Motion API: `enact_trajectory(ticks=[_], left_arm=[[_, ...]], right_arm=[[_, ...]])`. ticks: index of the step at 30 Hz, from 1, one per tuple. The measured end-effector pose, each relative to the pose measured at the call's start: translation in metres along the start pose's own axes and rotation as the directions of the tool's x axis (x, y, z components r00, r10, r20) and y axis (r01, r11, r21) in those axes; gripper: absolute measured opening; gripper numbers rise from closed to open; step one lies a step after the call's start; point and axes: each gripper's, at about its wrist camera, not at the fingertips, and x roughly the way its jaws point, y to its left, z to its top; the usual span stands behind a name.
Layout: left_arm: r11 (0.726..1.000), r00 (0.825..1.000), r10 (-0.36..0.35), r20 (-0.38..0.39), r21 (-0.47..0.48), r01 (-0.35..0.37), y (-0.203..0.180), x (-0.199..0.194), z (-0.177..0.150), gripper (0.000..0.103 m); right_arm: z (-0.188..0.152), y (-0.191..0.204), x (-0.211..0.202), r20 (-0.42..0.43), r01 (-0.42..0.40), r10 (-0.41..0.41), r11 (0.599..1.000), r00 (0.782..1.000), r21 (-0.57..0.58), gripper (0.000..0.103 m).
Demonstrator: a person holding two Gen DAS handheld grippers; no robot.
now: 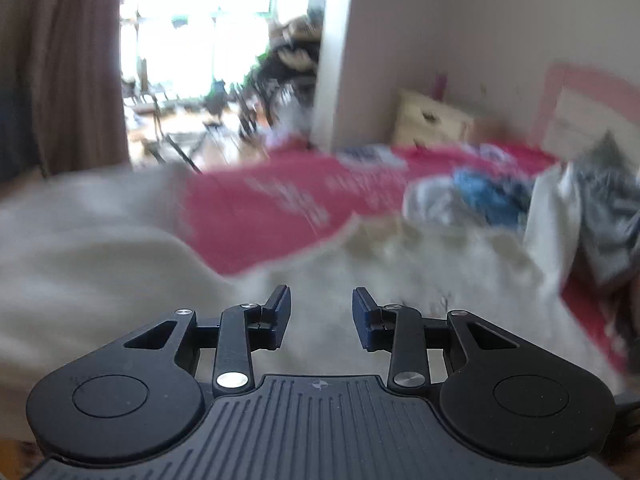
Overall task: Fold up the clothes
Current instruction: 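Release the sleeve and move both grippers back over the sweater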
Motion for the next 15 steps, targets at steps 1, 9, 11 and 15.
enact_trajectory(ticks=[1,9,11,15], left_arm=[[1.000,1.000,0.004,-0.029,-0.004,-0.004,-0.006,0.020,-0.006,0.034],[0.983,0.978,0.122,-0.168,-0.119,-0.143,0.008,0.114,-0.045,0.033],[0.983,0.980,0.125,-0.158,-0.116,-0.144,0.013,0.114,-0.048,0.034],[0.984,0.985,0.116,-0.130,-0.118,-0.132,0.006,0.104,-0.041,0.034]], right_arm=[[0.005,-0.008,-0.010,0.022,0.027,-0.027,1.000,0.999,-0.006,0.033],[0.098,-0.099,-0.109,0.294,0.285,-0.286,0.957,0.912,0.046,0.035],[0.133,-0.118,-0.127,0.356,0.360,-0.357,0.931,0.864,0.061,0.037],[0.214,-0.152,-0.148,0.439,0.438,-0.426,0.896,0.791,0.079,0.046]])
